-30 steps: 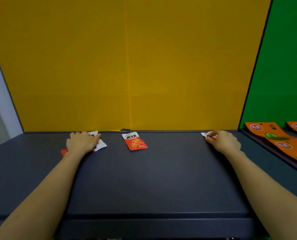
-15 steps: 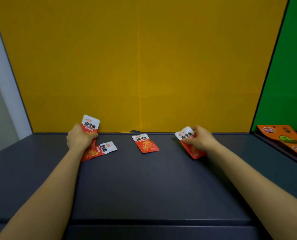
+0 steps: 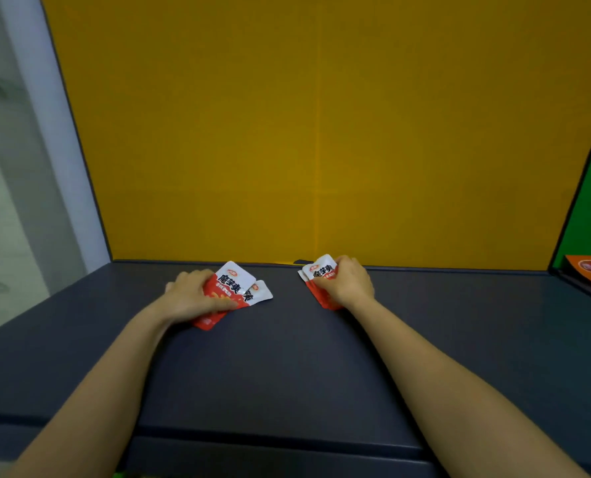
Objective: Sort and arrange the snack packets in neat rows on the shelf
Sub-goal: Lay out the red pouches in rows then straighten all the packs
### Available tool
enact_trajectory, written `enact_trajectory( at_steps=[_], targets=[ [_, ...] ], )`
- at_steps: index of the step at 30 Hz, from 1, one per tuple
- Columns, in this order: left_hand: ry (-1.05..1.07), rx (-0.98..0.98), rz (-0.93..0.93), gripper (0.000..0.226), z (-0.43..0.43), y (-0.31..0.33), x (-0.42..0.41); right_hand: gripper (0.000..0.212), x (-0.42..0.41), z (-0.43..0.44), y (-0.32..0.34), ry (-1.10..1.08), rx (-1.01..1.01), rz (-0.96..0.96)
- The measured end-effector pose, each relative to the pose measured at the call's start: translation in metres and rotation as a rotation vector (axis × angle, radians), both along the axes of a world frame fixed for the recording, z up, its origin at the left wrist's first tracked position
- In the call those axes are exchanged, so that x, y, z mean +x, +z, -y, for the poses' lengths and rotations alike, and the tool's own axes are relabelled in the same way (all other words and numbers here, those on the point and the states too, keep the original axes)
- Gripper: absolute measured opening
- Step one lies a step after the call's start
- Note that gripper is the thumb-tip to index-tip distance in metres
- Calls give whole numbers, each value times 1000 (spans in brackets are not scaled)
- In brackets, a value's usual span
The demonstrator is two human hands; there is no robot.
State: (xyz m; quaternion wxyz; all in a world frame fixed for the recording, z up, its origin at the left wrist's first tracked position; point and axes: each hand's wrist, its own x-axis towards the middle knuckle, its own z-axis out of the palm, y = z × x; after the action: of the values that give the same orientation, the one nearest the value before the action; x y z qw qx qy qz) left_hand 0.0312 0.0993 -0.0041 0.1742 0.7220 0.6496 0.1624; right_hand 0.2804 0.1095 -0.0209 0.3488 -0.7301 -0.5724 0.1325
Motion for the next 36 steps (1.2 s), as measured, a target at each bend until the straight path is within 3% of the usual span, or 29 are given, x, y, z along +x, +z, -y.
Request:
enact_trajectory(
  at_steps=[2,4,7,10,15,20,23,29,36],
  targets=[
    [21,48,-99,94,-3,1,3,55,3,-3,-2,-23,-30,81],
    [25,-1,-64,83,-5,2,3,56,5,-4,-1,-13,-76,87],
    [-17,-122,105,67,-12,1,-3,59,6,-4,1,15,-121,76],
    [-51,-212,272,33,-9,4,0,61,6,-3,5,39,-160,24],
    [-72,-198,380,27,-5,4,4,53,13,13,10,108,-229,-47],
    [-153,-113,570,24,5,5,12,31,21,48,12,121,-110,-159],
    [-190,-91,697,19,14,7,22,29,30,81,16,47,3,-264],
    [-305,-146,998,18,61,26,74,20,70,193,28,-25,265,-631],
    [-635,-289,1122,23,169,8,197,11,145,344,2,-359,444,-788]
  ],
)
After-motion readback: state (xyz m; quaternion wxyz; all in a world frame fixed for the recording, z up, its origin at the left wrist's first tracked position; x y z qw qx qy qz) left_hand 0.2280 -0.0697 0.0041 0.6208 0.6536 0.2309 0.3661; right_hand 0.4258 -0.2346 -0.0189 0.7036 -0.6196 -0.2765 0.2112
